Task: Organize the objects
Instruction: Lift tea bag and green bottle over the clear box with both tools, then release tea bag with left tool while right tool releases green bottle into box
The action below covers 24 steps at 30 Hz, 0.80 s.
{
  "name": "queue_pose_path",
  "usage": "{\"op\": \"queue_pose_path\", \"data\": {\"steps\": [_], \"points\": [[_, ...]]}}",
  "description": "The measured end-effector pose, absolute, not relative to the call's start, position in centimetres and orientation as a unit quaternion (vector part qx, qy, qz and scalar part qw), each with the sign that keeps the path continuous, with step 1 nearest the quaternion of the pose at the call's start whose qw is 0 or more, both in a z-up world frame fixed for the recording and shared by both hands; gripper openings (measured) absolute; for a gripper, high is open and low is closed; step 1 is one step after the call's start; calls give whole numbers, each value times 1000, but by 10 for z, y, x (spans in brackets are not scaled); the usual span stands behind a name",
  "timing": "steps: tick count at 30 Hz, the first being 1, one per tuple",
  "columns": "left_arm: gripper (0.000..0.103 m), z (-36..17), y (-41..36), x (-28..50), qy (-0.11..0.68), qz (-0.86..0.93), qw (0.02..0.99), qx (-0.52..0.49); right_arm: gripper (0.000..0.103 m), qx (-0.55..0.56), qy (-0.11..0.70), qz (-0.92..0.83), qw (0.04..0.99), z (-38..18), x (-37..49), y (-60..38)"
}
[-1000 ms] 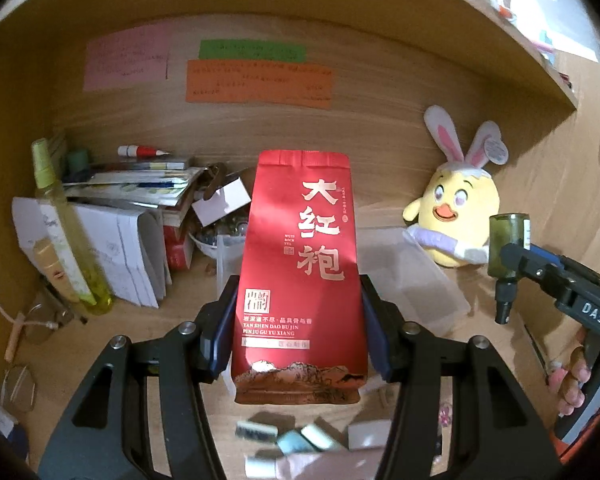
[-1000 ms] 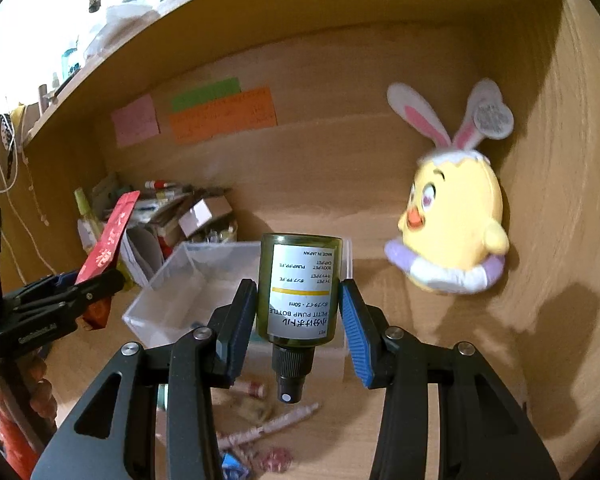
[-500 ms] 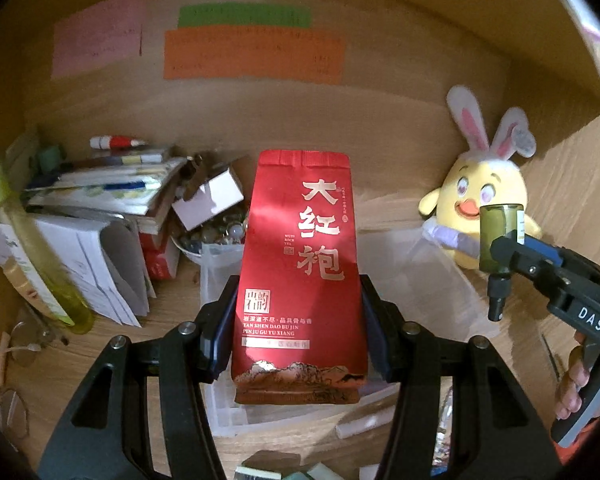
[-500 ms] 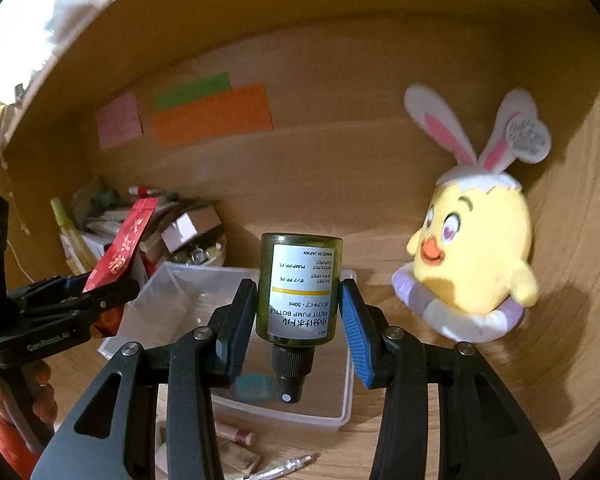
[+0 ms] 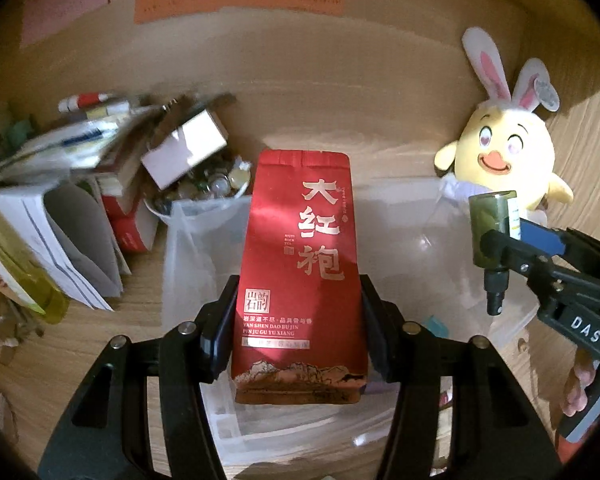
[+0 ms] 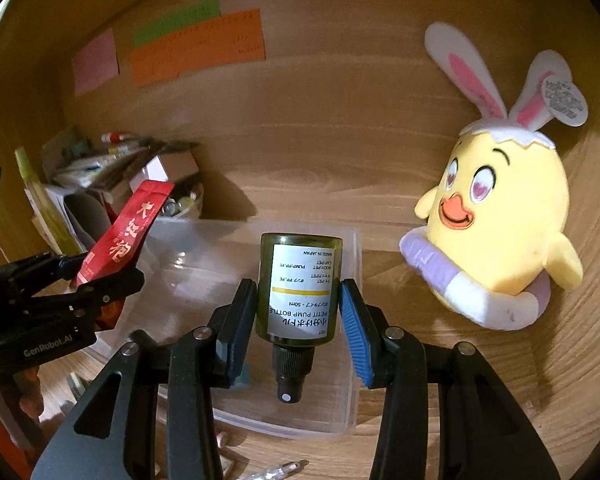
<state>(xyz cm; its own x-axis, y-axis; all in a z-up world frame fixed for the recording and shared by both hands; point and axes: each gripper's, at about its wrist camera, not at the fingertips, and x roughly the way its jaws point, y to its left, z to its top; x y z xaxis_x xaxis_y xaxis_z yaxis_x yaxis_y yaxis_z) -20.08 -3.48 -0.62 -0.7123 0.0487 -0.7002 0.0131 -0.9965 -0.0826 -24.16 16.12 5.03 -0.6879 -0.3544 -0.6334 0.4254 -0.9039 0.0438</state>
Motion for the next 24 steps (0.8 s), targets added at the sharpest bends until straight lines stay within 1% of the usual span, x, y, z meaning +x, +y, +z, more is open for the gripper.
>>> {"op": "queue_pose_path", "data": {"steps": [18,20,22,24], "points": [[56,-16,-30,-204,-28,914,15,-406,39,371,113,-896,216,20,-248,134],[58,-15,-30,-204,-30,912,21,-408,39,375,117,-894,217,17,-248,132],[64,-11,-28,-201,-33,913,26,-405,39,377,117,-892,220,16,-248,131],[66,-6,-25,-197,-31,916,27,-400,39,377,119,-891,221,17,-248,130]]}}
